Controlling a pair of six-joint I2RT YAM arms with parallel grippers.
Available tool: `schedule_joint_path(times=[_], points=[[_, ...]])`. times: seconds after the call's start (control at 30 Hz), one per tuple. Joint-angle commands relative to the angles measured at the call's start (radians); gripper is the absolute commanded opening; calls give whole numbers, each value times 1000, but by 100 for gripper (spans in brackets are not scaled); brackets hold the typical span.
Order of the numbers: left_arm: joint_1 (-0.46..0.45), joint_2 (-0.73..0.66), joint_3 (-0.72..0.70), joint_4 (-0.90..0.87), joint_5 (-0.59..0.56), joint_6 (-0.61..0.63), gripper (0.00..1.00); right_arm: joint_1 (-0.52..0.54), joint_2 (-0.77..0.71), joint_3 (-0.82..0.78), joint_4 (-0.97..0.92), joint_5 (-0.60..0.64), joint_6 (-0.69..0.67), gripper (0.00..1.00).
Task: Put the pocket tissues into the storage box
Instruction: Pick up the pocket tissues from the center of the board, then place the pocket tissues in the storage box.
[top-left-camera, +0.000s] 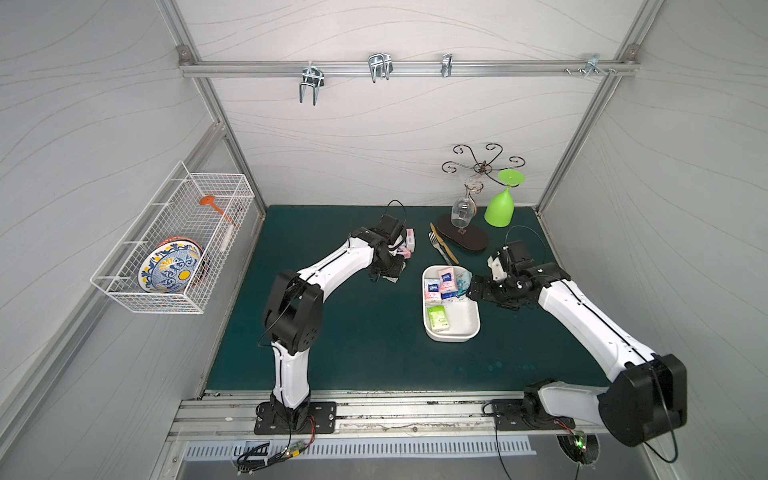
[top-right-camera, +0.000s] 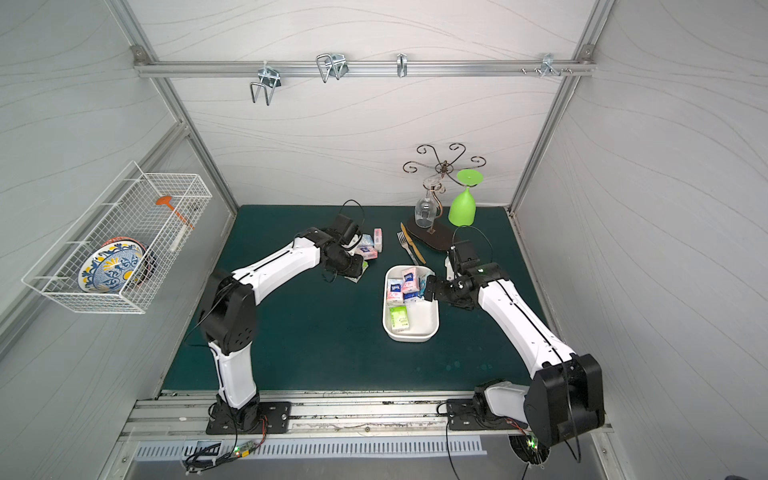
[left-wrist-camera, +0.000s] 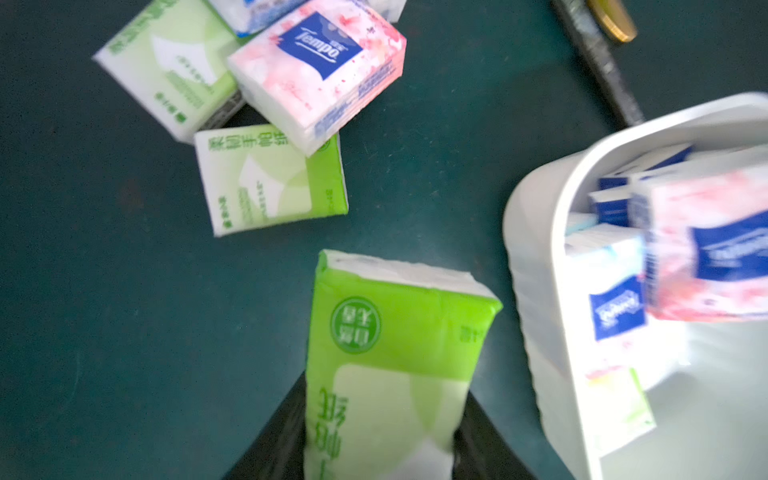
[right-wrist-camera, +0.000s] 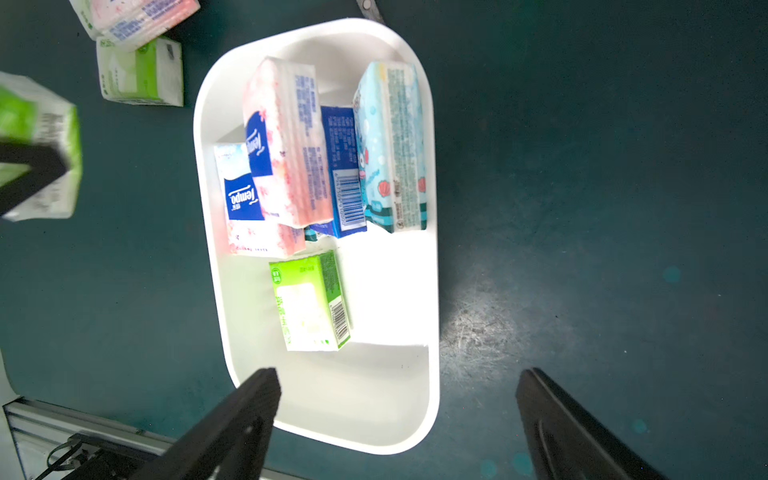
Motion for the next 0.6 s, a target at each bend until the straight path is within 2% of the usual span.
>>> schedule_joint_path(times=[0.0,0.27,0.4,0.57], points=[[-62,-89,-72,-25,19,-232,46,-7,-35,-27,41,-32,36,95],[-261,-192,-197,74,-12,-538,45,-7,-98,-30,46,-58,75,95],[-326,-146,-166,86,-24,-589,45,-7,-135,-15,27,-49,79,95],[-356,-69,-68,47,-31,-579,45,-7,-148,-4,6,-37,68,95]])
